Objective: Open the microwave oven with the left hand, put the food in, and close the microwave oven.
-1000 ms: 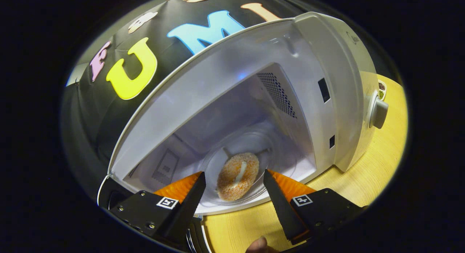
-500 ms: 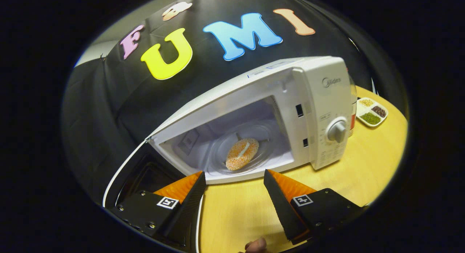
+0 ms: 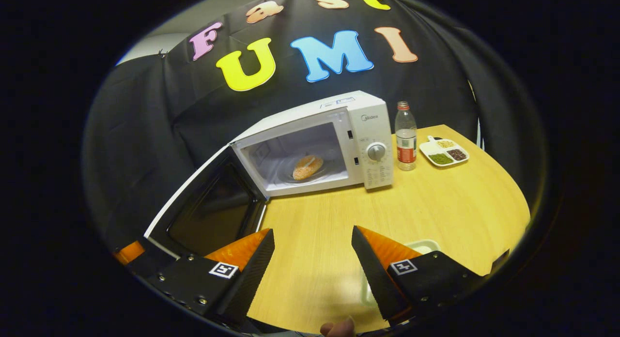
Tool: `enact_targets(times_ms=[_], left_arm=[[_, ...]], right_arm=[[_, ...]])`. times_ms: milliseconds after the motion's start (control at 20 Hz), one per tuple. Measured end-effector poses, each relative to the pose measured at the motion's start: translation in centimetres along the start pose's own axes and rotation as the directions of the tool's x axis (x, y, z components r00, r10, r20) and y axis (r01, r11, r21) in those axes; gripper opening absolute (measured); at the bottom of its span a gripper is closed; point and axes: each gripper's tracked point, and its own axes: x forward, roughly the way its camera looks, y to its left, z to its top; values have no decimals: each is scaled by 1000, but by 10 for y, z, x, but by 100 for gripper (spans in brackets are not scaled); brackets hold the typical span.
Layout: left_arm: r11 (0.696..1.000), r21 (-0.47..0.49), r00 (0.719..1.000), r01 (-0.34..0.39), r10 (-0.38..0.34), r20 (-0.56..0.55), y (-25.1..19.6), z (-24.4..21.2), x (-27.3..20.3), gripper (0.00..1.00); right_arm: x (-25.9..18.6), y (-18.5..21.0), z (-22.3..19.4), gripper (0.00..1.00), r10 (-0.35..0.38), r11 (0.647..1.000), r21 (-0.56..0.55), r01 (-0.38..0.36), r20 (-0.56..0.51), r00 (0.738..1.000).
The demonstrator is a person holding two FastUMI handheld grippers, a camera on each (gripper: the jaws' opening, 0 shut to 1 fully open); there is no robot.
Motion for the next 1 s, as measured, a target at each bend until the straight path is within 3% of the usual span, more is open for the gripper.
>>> enact_targets(times_ms=[300, 450, 800, 850, 900, 1000], left_arm=[[992, 21, 988, 127, -125, -90, -23, -32, 63, 69], [988, 43, 982, 150, -144, -121, -37, -42, 73, 69], [974, 84, 973, 212, -202, -115, -103, -31, 77, 69], [971, 96, 972, 218, -207, -111, -116, -27, 79, 63], [969, 110, 972, 222, -210, -109, -129, -25, 80, 69], [965, 145, 973, 217, -203, -106, -154, -22, 82, 69]], right_arm=[[-71, -33, -32, 98, -88, 996, 23, 88, -26, 996], [-83, -49, -32, 98, -118, 992, 37, 119, -24, 993], [-106, -86, -15, 98, -116, 992, 51, 116, 11, 993], [-112, -92, -11, 98, -110, 993, 44, 109, 21, 994], [-117, -99, -7, 98, -100, 994, 41, 99, 30, 994], [-130, -114, -1, 98, -86, 996, 41, 84, 41, 995]])
